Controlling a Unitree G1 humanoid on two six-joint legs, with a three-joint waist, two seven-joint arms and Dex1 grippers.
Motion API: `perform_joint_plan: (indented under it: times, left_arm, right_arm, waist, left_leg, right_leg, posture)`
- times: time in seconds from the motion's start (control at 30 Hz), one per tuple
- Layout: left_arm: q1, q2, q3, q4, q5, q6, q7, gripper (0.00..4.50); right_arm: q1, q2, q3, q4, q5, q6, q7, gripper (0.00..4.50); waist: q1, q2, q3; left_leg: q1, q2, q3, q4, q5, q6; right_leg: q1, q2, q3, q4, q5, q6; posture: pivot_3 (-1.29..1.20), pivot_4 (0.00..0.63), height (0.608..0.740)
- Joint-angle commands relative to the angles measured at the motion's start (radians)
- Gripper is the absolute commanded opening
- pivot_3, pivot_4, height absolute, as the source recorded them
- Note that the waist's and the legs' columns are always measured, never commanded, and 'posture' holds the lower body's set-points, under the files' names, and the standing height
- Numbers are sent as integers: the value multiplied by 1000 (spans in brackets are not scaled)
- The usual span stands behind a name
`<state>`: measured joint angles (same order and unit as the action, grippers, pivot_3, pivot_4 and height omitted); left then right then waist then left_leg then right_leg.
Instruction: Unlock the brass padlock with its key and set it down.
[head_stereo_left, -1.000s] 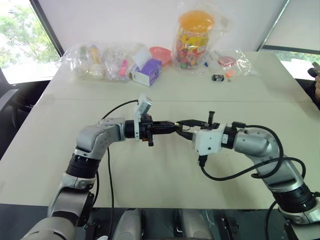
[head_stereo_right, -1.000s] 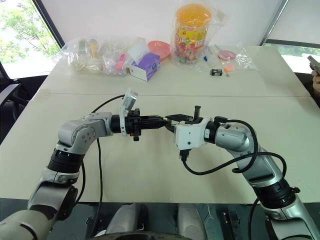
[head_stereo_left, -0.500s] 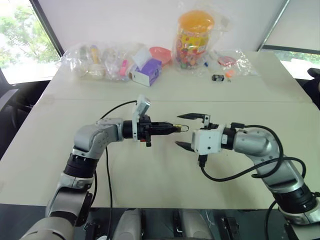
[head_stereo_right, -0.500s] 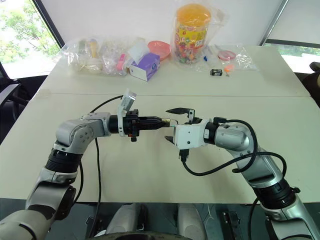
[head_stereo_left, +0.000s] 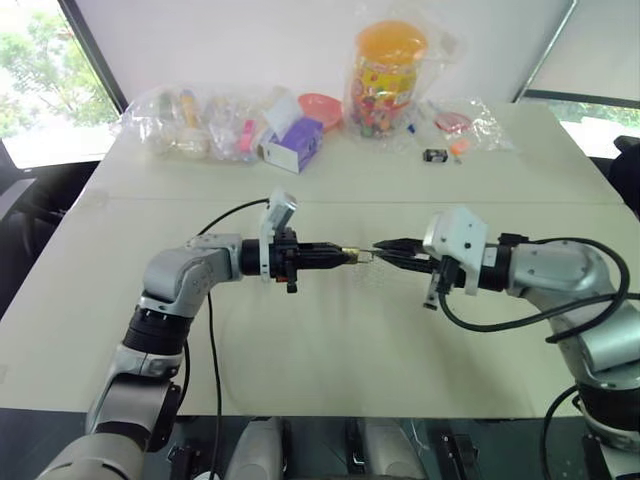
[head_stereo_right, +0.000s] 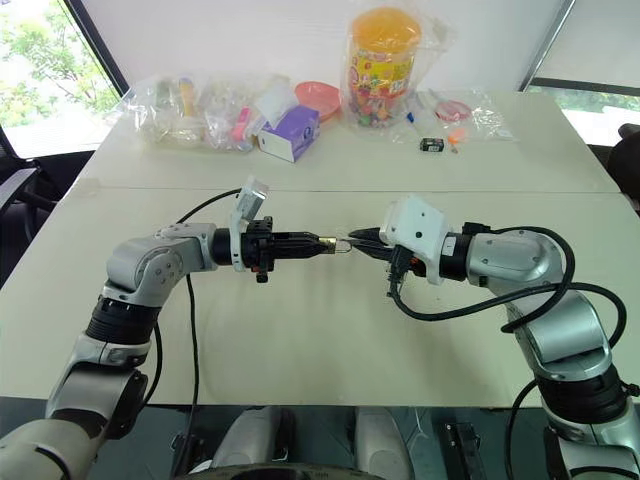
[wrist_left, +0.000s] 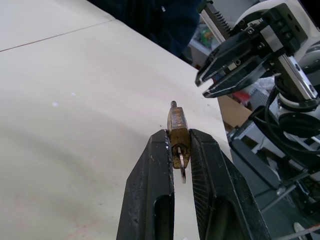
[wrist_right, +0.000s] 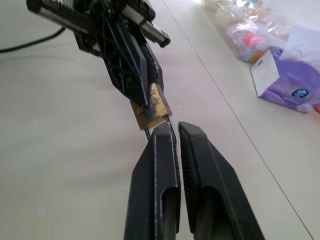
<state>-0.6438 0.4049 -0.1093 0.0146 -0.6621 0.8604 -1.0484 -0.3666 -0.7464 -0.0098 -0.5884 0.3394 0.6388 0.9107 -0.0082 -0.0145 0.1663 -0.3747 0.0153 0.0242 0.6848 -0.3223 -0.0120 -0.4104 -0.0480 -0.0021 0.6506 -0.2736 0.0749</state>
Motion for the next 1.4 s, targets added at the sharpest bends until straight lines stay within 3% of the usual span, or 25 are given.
perform_joint_plan:
  times: [0.03, 0.53, 0.87, 1.17, 1.27, 1.4]
  left_arm:
    - [-37, -2, 13, -8, -9, -15, -15, 0]
    - [-47, 10, 32, -31, -41, 20, -35, 0]
    - [-40, 9, 25, -21, -26, -2, -23, 0]
    - [6, 5, -23, -23, 6, -16, -37, 0]
    - [33, -23, -78, 20, 72, -87, -27, 0]
    - [0, -175, -78, 190, 153, -180, 110, 0]
  right_arm:
    - [-17, 9, 6, -33, 14, 1, -34, 24]
    - [-19, 43, 94, 181, -57, -155, -52, 24]
    - [13, 33, 97, 140, -46, -156, -33, 24]
    - [230, -107, 3, 44, -110, -153, -52, 24]
    - [365, -149, -68, -18, -112, -134, -62, 24]
    - [399, -110, -116, -89, -84, -76, -126, 24]
  waist:
    - [0, 0, 0]
    - [-2, 0, 0]
    - [-1, 0, 0]
    - [3, 0, 0]
    - [10, 0, 0]
    - [17, 0, 0]
  left_leg:
    - [0, 0, 0, 0, 0, 0]
    - [0, 0, 0, 0, 0, 0]
    - [0, 0, 0, 0, 0, 0]
    - [-1, 0, 0, 0, 0, 0]
    - [0, 0, 0, -1, 0, 1]
    - [0, 0, 0, 1, 0, 1]
  right_leg:
    - [0, 0, 0, 0, 0, 0]
    - [-1, 1, 0, 0, 0, 0]
    - [-1, 1, 0, 0, 0, 0]
    - [0, 1, 0, -1, 0, 0]
    - [0, 1, 0, -1, 0, 0]
    - [1, 2, 0, -1, 0, 0]
  posture:
    - [0, 150, 740]
    - [0, 150, 740]
    - [0, 150, 740]
    - [0, 150, 740]
    - [0, 150, 740]
    - [0, 150, 740]
